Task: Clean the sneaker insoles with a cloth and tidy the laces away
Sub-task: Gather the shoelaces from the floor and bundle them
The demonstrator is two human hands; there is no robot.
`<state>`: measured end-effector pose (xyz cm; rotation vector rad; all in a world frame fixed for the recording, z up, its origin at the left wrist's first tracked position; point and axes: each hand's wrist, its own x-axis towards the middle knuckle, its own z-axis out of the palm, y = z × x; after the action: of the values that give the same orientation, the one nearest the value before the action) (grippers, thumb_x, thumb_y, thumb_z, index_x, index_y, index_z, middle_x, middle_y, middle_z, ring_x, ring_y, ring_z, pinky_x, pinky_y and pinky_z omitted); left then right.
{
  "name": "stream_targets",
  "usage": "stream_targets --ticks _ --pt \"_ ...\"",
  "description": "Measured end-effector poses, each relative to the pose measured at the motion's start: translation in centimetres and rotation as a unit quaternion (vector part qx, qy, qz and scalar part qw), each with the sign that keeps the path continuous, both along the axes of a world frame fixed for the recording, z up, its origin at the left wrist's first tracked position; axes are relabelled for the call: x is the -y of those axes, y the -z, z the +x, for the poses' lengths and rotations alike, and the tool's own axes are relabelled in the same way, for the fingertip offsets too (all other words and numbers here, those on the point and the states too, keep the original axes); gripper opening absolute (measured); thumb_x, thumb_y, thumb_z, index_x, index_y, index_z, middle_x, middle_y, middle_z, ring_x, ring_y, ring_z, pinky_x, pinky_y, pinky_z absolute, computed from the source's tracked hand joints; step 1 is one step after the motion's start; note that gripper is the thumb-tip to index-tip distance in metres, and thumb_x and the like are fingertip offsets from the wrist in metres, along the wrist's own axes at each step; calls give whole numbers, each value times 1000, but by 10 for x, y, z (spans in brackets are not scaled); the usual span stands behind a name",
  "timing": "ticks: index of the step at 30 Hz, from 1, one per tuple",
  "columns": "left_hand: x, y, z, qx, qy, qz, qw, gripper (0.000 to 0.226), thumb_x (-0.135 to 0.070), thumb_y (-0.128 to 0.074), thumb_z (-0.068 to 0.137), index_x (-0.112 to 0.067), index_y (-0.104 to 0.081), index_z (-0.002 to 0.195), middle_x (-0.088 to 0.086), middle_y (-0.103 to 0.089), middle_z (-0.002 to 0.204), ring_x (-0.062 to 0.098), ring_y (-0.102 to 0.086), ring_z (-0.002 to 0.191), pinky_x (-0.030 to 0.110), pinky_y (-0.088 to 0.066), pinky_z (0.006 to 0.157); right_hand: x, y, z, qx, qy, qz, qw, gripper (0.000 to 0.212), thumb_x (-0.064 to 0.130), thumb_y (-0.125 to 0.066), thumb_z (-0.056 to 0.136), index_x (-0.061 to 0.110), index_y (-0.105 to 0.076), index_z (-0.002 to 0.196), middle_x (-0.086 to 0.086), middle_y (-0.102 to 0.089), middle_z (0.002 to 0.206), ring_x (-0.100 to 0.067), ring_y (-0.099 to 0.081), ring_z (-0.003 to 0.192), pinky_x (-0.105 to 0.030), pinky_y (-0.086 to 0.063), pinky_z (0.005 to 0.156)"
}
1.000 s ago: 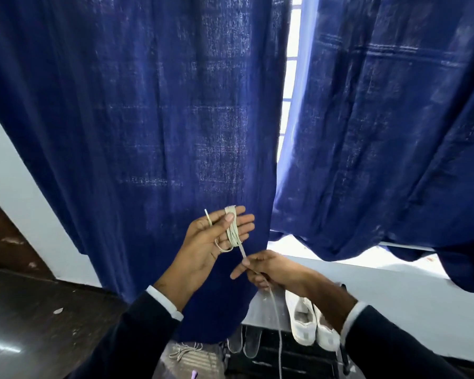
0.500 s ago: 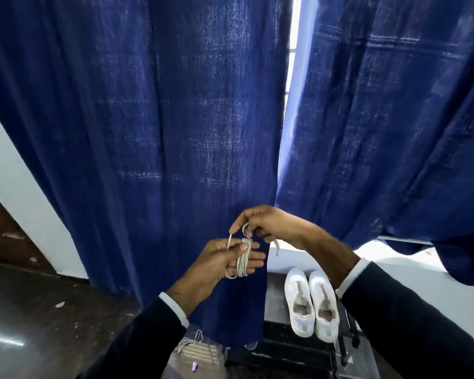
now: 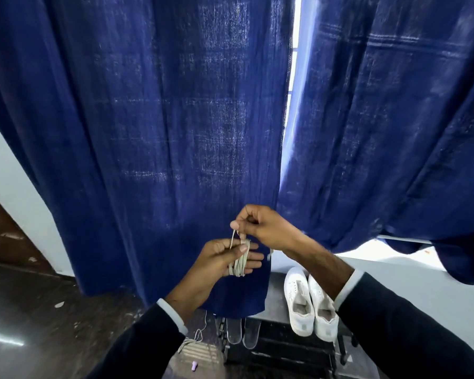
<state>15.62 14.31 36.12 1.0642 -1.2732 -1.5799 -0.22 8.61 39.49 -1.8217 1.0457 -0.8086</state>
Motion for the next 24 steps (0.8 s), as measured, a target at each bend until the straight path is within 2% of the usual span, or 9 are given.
stream_targets --ticks 3,5,9,13,16,20,24 --pt "-1 -2 0 -16 2 -23 1000 26 -14 -52 103 -1 -67 120 20 -76 107 33 -74 102 35 -61 87 1 -2 2 16 8 13 1000 19 27 -63 100 13 -58 89 6 -68 67 -14 -57 68 -26 -47 69" --pt "-2 -3 0 -30 2 -32 999 28 -14 -51 104 1 -66 121 21 -75 107 35 -74 102 36 -61 88 1 -6 2 30 -2 20 999 20 28 -60 102 12 -57 92 5 -69 67 -17 -58 68 -23 -46 69" --pt "1 -4 2 -61 -4 -33 998 32 -16 -47 104 3 -66 121 25 -74 107 38 -73 102 39 -61 87 -1 -17 0 43 -26 14 999 18 23 -58 103 7 -56 95 1 -66 67 -2 -57 58 -8 -43 59" --pt "1 0 5 -37 -7 -50 998 29 -12 -46 105 2 -67 120 22 -75 106 37 -74 99 37 -61 87 5 -25 -5 36 -12 -43 998 17 23 -65 99 13 -59 88 5 -62 62 -10 -52 60 -19 -42 65" --pt "-1 5 5 -41 -52 -58 996 28 -10 -47 105 2 -67 118 19 -76 106 33 -75 100 34 -61 86 7 -29 -10 65 30 -65 995 17 20 -67 98 8 -60 89 0 -63 61 -6 -47 52 -15 -38 57" --pt "3 7 2 -57 -101 -65 991 27 -8 -49 105 4 -67 120 19 -76 108 31 -74 102 32 -61 85 0 -16 -4 63 6 -63 996 3 13 -64 99 11 -64 96 -1 -71 71 -10 -65 71 -24 -49 78" --pt "2 7 -5 -59 -92 -44 993 26 -11 -51 104 3 -68 119 18 -76 109 32 -74 103 34 -61 86 4 -10 -1 43 -2 -69 997 14 6 -58 101 18 -65 101 0 -75 81 -13 -70 85 -34 -54 91"
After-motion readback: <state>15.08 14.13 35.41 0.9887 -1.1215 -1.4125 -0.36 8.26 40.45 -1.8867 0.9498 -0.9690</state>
